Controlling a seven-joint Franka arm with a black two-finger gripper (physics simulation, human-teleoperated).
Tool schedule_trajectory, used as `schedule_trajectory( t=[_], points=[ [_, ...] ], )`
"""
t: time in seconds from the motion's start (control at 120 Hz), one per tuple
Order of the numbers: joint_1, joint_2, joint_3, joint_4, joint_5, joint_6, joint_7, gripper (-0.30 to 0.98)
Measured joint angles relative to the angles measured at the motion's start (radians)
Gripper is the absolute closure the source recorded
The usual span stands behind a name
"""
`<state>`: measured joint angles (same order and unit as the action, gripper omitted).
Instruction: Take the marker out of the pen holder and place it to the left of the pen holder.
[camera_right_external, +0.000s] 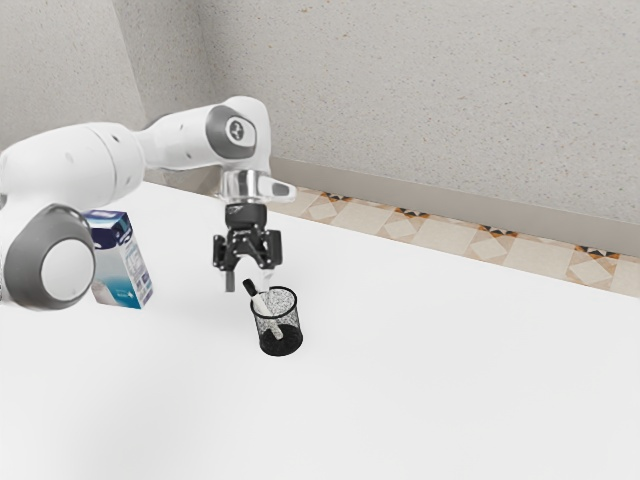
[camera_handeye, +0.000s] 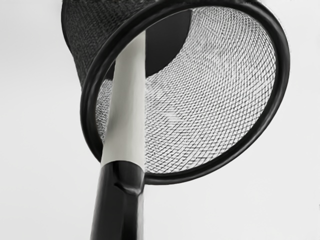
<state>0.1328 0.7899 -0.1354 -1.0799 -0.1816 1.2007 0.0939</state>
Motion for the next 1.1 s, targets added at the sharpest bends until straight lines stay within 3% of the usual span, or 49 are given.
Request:
schedule_trajectory(
  t=[0.183,0.342,0.608,1.1],
  points=[
    [-0.017,0.026,0.001,0.045,-0.019,-0.003,0.009,0.08],
    [-0.02,0.028,0.005,0.047,-0.026,-0.004,0.015,0.27],
    [-0.027,0.032,0.007,0.047,-0.03,-0.005,0.02,0.48],
    [-0.055,0.061,0.012,0.076,-0.034,0.015,0.021,0.62]
  ],
)
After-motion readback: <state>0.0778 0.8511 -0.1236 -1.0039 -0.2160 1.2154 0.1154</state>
